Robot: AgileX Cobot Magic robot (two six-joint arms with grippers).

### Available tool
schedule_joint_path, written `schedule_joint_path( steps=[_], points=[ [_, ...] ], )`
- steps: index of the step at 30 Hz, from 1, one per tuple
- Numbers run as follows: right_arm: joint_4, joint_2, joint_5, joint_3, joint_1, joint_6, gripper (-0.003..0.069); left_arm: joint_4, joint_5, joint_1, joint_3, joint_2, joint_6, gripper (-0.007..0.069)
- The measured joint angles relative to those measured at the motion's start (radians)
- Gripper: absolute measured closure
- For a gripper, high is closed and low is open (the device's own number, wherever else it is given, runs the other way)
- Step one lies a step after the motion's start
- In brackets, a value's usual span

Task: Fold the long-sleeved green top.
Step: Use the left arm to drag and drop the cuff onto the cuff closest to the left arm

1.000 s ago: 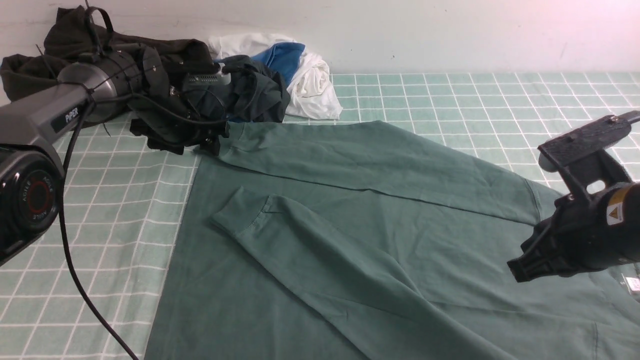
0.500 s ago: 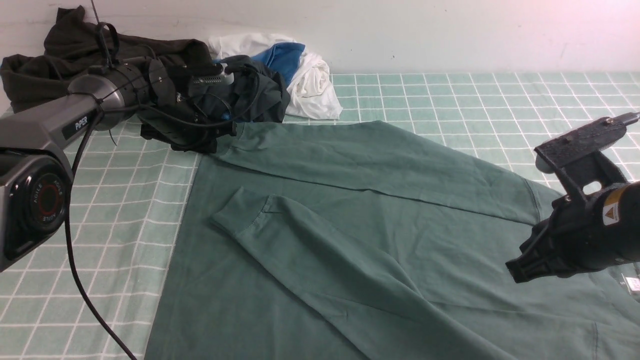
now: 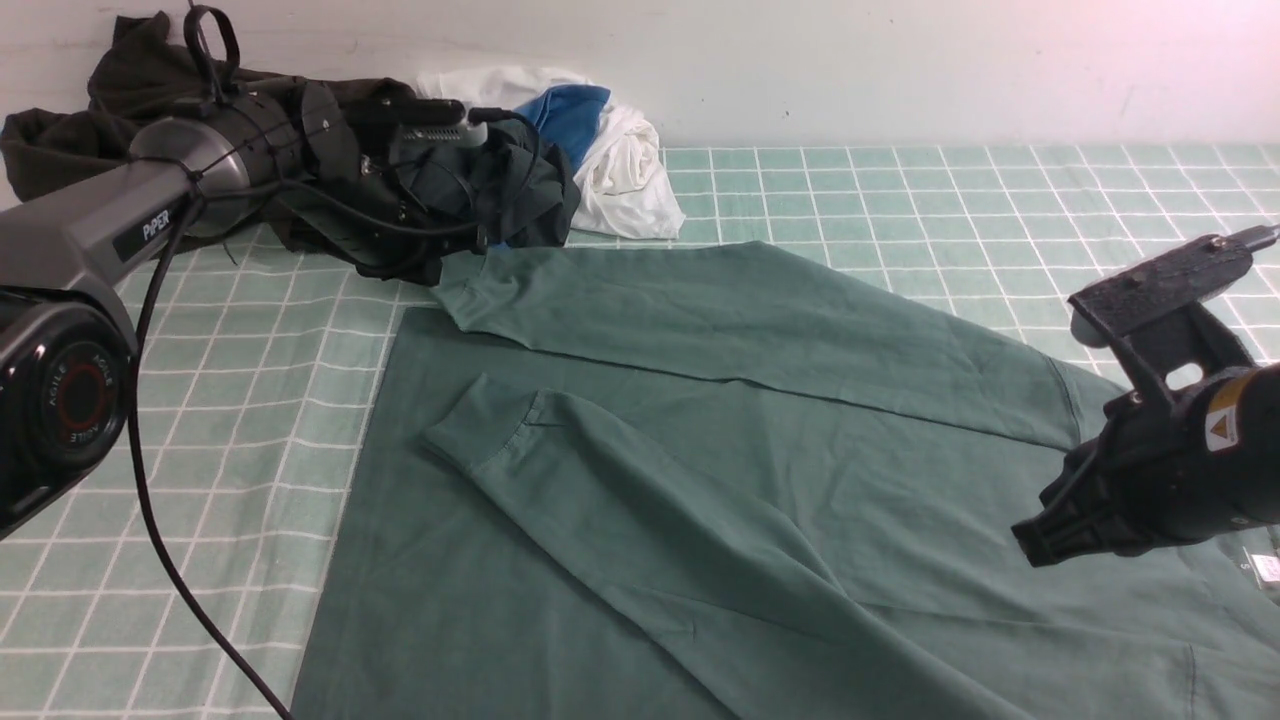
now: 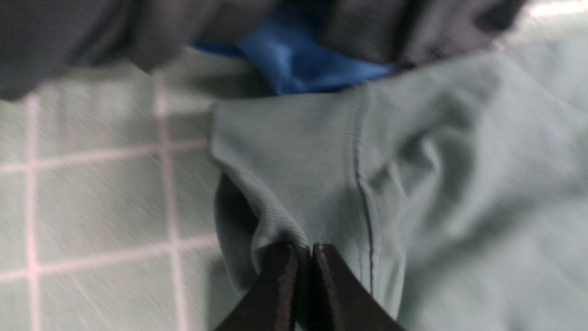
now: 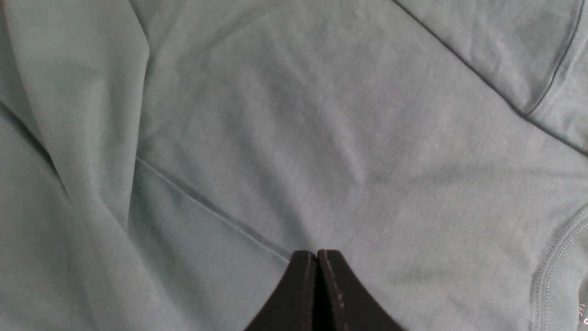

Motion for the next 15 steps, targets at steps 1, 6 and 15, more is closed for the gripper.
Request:
schedule_joint_path(
  steps=[1, 6, 15],
  points=[
    [-0.001, 0.0, 0.005, -0.001, 0.0, 0.0, 0.0673, 0.0, 0.033, -0.01, 0.0, -0.018, 0.005, 0.0608],
    [-0.003, 0.0, 0.052, -0.029, 0.0, 0.0, 0.0673, -0.002, 0.18, -0.051, 0.022, -0.144, 0.02, 0.0608],
    [-0.003, -0.141, 0.167, -0.053, 0.001, 0.0, 0.0673, -0.006, 0.231, -0.065, 0.558, -0.7, 0.016, 0.0608]
  ],
)
